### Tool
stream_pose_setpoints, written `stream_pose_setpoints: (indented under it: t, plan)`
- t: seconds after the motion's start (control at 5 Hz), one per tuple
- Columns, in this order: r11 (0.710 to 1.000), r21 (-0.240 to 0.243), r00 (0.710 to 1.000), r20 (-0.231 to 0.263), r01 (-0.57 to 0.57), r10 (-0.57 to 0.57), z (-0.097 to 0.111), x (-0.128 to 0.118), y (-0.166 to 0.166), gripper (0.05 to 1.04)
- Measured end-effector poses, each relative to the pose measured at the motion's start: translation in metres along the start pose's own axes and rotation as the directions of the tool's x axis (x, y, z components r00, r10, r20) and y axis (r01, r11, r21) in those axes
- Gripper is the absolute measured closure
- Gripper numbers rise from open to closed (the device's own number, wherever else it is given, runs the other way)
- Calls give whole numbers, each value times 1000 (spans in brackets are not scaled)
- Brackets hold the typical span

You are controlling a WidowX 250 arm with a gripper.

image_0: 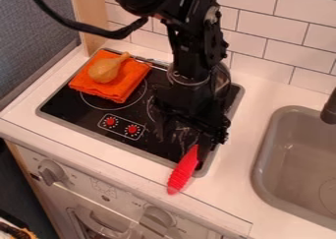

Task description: Move the drumstick to the bottom right of the burner

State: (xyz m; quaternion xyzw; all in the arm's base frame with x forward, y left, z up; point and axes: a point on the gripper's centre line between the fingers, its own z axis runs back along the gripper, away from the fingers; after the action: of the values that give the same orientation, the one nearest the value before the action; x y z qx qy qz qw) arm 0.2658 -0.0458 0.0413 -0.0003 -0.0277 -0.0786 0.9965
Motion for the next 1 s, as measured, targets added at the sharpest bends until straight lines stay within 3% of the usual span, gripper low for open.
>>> stream_pose_setpoints:
  t: [0.2,0.4,0.6,0.8,1.0]
  plan:
    - [1000,3,1000,-28,2,-2,-6,-2,2,83]
    - [994,34,995,-2,-99,99,4,10,46,83]
    - [985,34,985,29,-171,170,18,21,80,83]
    - [962,33,961,79,-269,266,38,30,120,83]
    - [941,47,940,83,-334,330,42,36,154,83]
